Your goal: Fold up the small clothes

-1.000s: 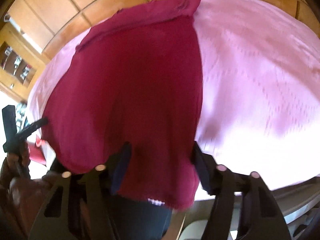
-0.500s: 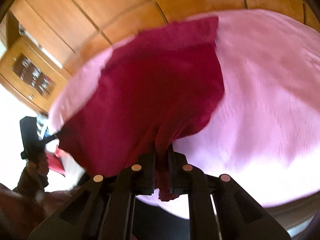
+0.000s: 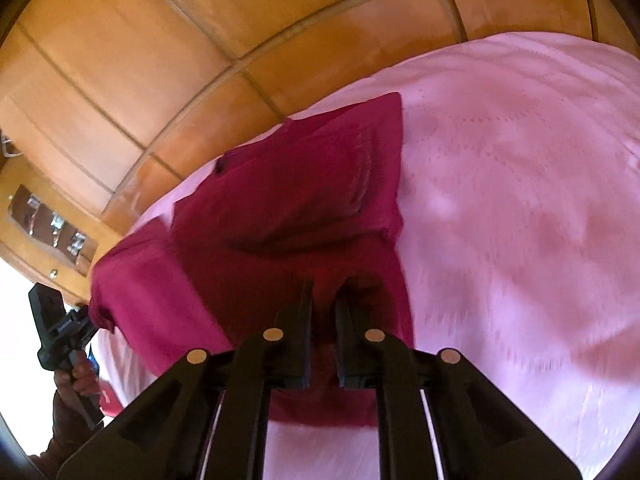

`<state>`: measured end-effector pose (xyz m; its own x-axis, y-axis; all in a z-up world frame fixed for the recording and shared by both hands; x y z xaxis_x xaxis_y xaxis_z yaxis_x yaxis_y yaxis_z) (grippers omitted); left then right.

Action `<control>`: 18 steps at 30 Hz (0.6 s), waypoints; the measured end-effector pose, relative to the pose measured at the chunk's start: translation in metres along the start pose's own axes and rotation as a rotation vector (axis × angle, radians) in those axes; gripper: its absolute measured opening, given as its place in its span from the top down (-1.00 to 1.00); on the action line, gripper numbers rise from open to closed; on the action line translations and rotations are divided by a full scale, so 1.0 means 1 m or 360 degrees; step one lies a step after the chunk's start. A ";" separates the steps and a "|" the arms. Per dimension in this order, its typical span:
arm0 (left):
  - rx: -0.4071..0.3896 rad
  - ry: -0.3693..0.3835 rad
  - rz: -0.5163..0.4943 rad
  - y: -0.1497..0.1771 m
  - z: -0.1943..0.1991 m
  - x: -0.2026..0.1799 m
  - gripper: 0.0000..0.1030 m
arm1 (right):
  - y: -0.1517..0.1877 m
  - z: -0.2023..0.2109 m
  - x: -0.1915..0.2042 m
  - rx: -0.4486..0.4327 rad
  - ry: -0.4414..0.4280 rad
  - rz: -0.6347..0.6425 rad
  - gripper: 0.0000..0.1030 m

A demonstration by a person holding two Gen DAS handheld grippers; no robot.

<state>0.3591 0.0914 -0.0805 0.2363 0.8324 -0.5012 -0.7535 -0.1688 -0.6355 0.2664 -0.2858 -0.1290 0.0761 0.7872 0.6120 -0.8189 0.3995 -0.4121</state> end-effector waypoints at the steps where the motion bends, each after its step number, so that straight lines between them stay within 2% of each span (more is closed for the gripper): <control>1: 0.0007 0.0027 0.0064 -0.007 -0.007 0.006 -0.04 | -0.003 0.000 -0.003 -0.0003 -0.0036 -0.0035 0.17; 2: -0.0038 0.0039 0.0143 -0.013 -0.007 0.013 -0.23 | -0.006 0.002 -0.004 -0.0020 -0.0056 -0.0055 0.08; 3: -0.0112 0.0031 0.0209 -0.018 -0.001 0.023 -0.43 | -0.005 0.008 -0.007 -0.0042 -0.0067 -0.0061 -0.15; 4: -0.0144 0.0033 0.0232 -0.019 0.003 0.029 -0.44 | -0.002 0.015 -0.009 -0.0059 -0.0076 -0.0066 -0.37; 7: -0.0125 0.0029 0.0282 -0.009 0.010 0.050 -0.44 | 0.014 0.040 -0.024 -0.0083 -0.0087 -0.0085 -0.55; 9: -0.0060 0.0007 0.0234 0.009 0.011 0.058 -0.44 | 0.032 0.055 -0.033 -0.0084 -0.0049 -0.0058 -0.58; 12: 0.0074 0.0031 0.0140 0.047 0.008 0.056 -0.43 | 0.055 0.051 -0.039 -0.0020 0.0027 -0.0010 -0.59; 14: 0.0138 0.0059 0.0084 0.063 0.000 0.045 -0.34 | 0.066 0.038 -0.037 0.0011 0.0067 0.0030 -0.51; 16: 0.0162 0.0026 0.0001 0.072 -0.009 0.034 -0.13 | 0.069 0.030 -0.035 -0.0005 0.0055 0.0019 -0.27; 17: 0.0167 0.0000 -0.0029 0.073 -0.014 0.029 -0.08 | 0.068 0.024 -0.032 -0.0027 0.0061 0.0032 -0.19; 18: 0.0161 -0.0017 -0.0028 0.071 -0.018 0.026 0.02 | 0.067 0.020 -0.030 -0.0053 0.0078 0.0047 -0.01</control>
<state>0.3221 0.0918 -0.1492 0.2436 0.8406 -0.4838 -0.8074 -0.1006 -0.5814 0.1979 -0.2915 -0.1618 0.0803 0.8207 0.5657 -0.8020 0.3903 -0.4523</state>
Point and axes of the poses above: each gripper's, at about its wrist camera, not at the fingertips, and z roughly against the way its jaws point, x to its left, y to its underside, the point moved 4 cm from there along -z, roughly the way its jaws point, and after that the axes turned 7 degrees about -z, right-handed, at the moved point
